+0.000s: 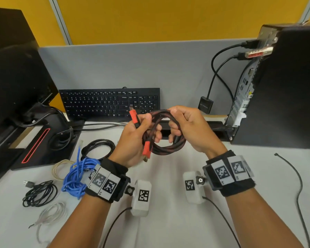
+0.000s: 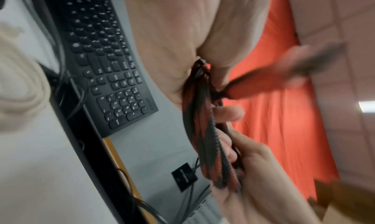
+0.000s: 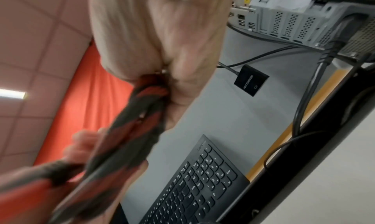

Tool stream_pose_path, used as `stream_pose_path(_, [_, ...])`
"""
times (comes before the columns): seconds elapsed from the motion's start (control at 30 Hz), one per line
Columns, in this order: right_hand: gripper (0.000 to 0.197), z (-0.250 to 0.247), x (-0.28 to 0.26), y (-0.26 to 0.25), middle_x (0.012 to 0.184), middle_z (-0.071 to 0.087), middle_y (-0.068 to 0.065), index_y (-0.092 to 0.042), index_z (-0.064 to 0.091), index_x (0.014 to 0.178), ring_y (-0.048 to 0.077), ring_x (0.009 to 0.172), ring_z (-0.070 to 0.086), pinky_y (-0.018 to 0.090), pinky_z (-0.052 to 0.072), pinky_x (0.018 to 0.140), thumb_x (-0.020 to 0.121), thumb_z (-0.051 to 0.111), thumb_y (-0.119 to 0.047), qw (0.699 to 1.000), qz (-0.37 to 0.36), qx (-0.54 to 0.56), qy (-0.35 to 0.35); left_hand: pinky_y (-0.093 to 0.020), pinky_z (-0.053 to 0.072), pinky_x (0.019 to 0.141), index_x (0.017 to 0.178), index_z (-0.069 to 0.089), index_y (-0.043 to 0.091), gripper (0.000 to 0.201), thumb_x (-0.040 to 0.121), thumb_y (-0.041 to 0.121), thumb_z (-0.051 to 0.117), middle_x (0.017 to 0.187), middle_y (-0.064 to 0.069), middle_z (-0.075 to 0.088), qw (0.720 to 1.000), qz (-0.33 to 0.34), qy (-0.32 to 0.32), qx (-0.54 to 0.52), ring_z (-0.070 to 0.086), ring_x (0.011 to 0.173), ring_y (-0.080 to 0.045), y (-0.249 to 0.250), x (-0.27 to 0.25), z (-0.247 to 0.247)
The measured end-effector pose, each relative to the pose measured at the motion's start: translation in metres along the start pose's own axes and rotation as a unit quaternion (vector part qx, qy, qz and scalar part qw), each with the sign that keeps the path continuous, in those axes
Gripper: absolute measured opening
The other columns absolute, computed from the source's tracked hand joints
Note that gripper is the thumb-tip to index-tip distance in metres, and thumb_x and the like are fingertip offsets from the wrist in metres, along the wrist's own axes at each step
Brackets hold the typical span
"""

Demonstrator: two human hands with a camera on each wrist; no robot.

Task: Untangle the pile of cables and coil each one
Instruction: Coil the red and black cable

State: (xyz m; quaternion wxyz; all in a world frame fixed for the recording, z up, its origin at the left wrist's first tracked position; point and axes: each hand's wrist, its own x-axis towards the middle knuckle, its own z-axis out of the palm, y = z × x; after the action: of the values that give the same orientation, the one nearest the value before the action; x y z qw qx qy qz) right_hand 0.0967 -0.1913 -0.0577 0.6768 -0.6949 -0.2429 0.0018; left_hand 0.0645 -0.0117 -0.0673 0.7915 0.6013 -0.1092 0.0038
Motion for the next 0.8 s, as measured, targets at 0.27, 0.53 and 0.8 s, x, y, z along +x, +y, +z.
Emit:
stream_pose_path(0.27, [0.036, 0.001, 0.01, 0.008, 0.068, 0.051, -0.001, -0.006, 0.059, 0.089, 0.026, 0.066, 0.053, 0.056, 0.055, 0.066, 0.11, 0.037, -0.026, 0.937, -0.023, -0.222, 0.267, -0.029, 0.057, 0.058, 0.097, 0.065, 0.006, 0.036, 0.092, 0.042, 0.064, 0.074, -0.009, 0.072, 0.951, -0.032, -0.01, 0.307, 0.072, 0.062, -0.021, 0.015, -0.004, -0.009])
stream_pose_path(0.53, [0.048, -0.017, 0.005, -0.01, 0.05, 0.04, -0.003, -0.007, 0.063, 0.097, 0.01, 0.041, 0.029, 0.019, 0.026, 0.038, 0.106, 0.042, -0.05, 0.973, 0.091, 0.051, 0.206, -0.019, 0.032, 0.053, 0.075, 0.066, 0.015, 0.032, 0.103, 0.019, 0.052, 0.055, 0.01, 0.048, 0.887, 0.081, -0.069, 0.449, 0.038, 0.048, -0.004, 0.038, -0.01, -0.017])
stream_pose_path(0.8, [0.051, -0.036, -0.002, -0.02, 0.051, 0.04, 0.0, -0.007, 0.072, 0.086, 0.01, 0.039, 0.029, 0.018, 0.025, 0.037, 0.086, 0.067, -0.058, 0.985, 0.066, 0.086, 0.133, -0.016, 0.031, 0.043, 0.092, 0.076, 0.008, 0.027, 0.097, 0.026, 0.057, 0.062, -0.005, 0.053, 0.934, 0.018, -0.169, 0.314, 0.038, 0.048, -0.01, 0.061, -0.017, -0.041])
